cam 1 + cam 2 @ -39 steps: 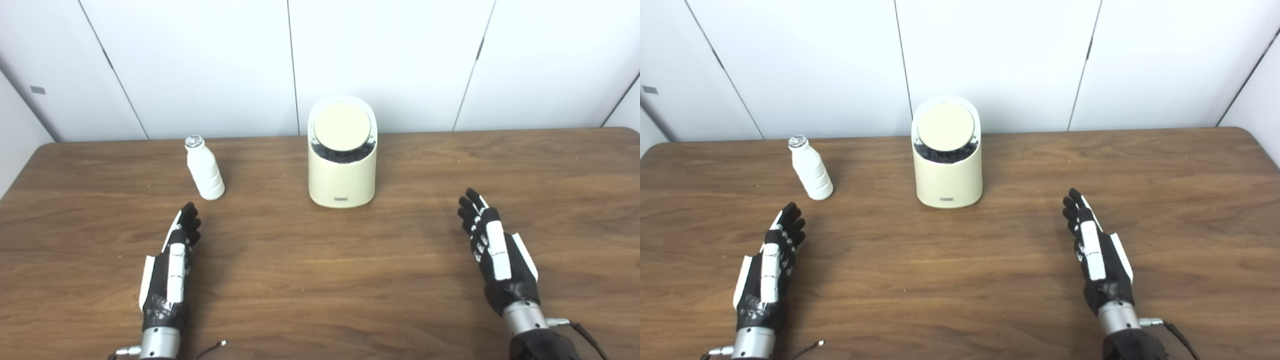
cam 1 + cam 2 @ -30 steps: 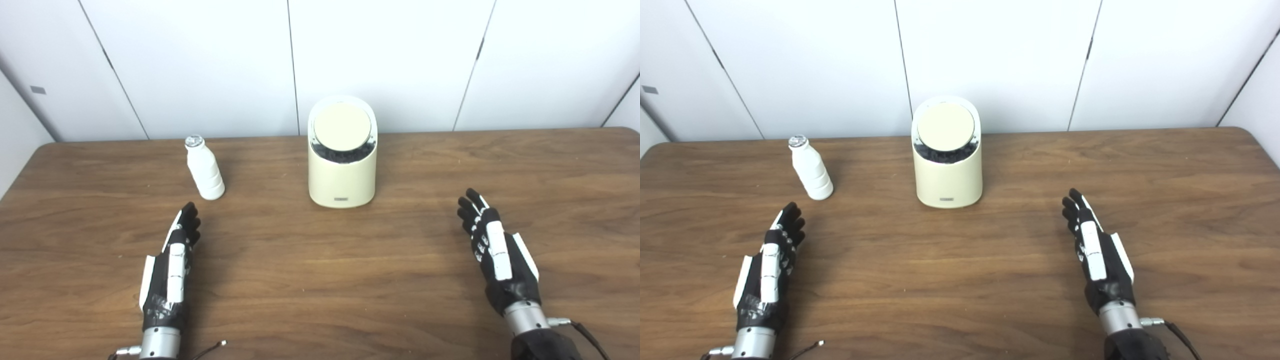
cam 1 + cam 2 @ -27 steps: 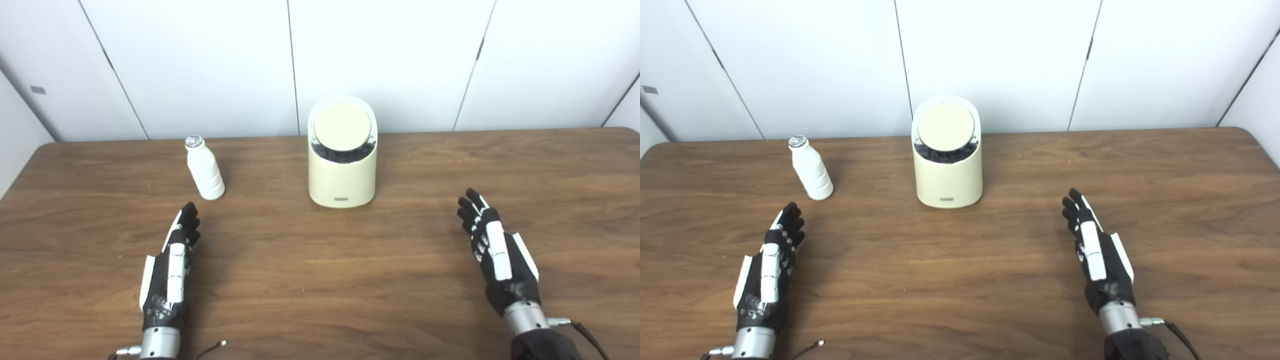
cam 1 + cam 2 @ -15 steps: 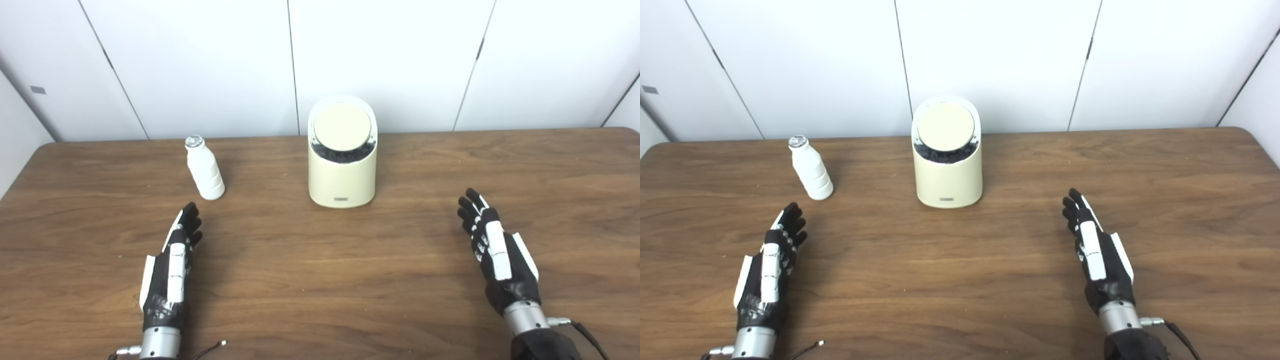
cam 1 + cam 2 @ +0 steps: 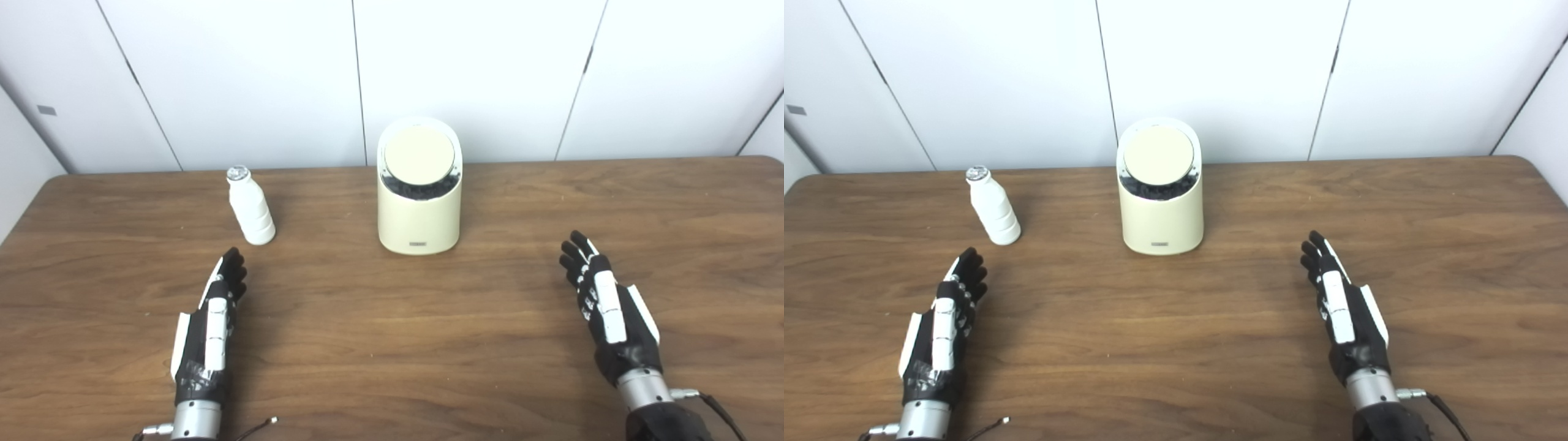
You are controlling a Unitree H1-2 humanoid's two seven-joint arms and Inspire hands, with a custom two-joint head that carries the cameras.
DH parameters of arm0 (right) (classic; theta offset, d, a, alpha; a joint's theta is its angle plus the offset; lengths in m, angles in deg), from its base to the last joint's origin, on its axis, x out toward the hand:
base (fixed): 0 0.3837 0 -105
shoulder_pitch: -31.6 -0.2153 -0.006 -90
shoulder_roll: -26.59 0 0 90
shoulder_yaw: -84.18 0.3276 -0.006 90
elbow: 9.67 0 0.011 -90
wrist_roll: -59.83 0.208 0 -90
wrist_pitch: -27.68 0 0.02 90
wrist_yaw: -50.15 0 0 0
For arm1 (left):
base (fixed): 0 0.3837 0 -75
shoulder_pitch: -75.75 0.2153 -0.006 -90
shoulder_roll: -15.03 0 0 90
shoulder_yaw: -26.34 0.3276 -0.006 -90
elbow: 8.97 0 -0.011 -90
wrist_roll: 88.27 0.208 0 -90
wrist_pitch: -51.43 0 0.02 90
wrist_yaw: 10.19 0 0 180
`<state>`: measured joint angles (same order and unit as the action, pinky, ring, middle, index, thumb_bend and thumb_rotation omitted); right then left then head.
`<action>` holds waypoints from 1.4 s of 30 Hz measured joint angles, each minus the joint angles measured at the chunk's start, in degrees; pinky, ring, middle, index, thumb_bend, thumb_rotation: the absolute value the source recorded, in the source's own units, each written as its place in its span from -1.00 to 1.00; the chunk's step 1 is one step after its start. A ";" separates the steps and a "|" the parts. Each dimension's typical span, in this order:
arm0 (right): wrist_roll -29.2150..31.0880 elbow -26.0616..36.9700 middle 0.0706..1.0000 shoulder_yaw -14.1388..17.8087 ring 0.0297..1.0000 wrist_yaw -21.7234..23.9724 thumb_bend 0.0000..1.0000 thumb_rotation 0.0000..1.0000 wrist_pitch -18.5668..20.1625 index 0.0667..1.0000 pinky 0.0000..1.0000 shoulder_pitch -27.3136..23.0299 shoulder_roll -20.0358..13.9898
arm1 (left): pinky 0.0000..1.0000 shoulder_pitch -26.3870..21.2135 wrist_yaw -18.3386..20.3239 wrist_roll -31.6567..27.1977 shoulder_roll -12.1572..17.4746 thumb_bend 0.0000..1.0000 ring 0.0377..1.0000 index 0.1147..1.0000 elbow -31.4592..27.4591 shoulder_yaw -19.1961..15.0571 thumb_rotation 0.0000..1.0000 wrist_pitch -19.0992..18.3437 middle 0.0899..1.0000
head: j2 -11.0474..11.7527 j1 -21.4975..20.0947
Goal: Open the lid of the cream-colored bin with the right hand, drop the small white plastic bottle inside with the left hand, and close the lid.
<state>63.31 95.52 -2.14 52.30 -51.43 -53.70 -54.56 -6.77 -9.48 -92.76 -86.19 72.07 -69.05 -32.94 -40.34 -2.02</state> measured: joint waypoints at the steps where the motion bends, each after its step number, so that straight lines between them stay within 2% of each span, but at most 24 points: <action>1: -0.01 0.00 0.87 0.00 0.89 0.00 0.25 1.00 0.00 0.89 1.00 0.00 0.00 | 0.95 0.00 0.02 0.00 0.01 0.11 0.93 0.93 0.00 0.01 0.99 0.00 0.93 | 0.00 0.00; 14: -0.20 0.00 0.87 0.00 0.88 0.07 0.27 1.00 -0.08 0.89 1.00 0.00 -0.03 | 0.93 0.03 -0.14 0.13 -0.05 0.08 0.92 0.91 -0.09 0.06 0.99 -0.06 0.91 | 0.00 -0.61; 20: -1.54 0.00 0.87 -0.13 0.85 0.03 0.14 0.94 -0.40 0.92 0.89 -0.01 -0.62 | 0.92 0.15 -0.18 1.69 -0.10 0.09 0.92 0.92 -0.24 0.47 1.00 -0.06 0.92 | 0.44 -0.26; 27: -2.66 -0.10 0.87 -0.08 0.85 0.37 0.27 0.81 -0.56 0.91 0.87 -0.14 -1.87 | 0.93 0.48 -0.21 2.31 -0.77 0.08 0.94 0.92 -0.54 0.93 1.00 -0.09 0.93 | 0.96 0.52; 34: -2.71 -1.45 0.86 0.26 0.85 0.36 0.29 0.76 -1.66 0.91 0.92 -1.04 -2.47 | 0.93 0.81 -0.68 3.78 -1.78 0.09 0.93 0.89 -0.67 1.17 0.98 -0.06 0.92 | 1.32 0.88; 39: -3.10 -1.14 0.88 0.17 0.88 0.37 0.32 0.68 -0.64 0.92 0.90 -2.12 -2.90 | 0.95 0.89 -0.75 3.77 -2.35 0.03 0.93 0.89 -0.72 1.18 1.00 -0.06 0.92 | 1.84 1.14; 42: -3.40 -1.12 0.88 0.28 0.87 0.37 0.35 0.69 0.03 0.91 0.88 -3.51 -3.43 | 0.95 0.89 -0.80 3.78 -2.37 0.06 0.93 0.88 -0.72 1.18 0.99 -0.06 0.92 | 1.85 1.23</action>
<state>59.91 94.40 -1.87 52.67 -51.40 -57.21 -57.99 -5.88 -10.28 -88.98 -88.56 71.35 -67.87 -33.00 -38.50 -0.79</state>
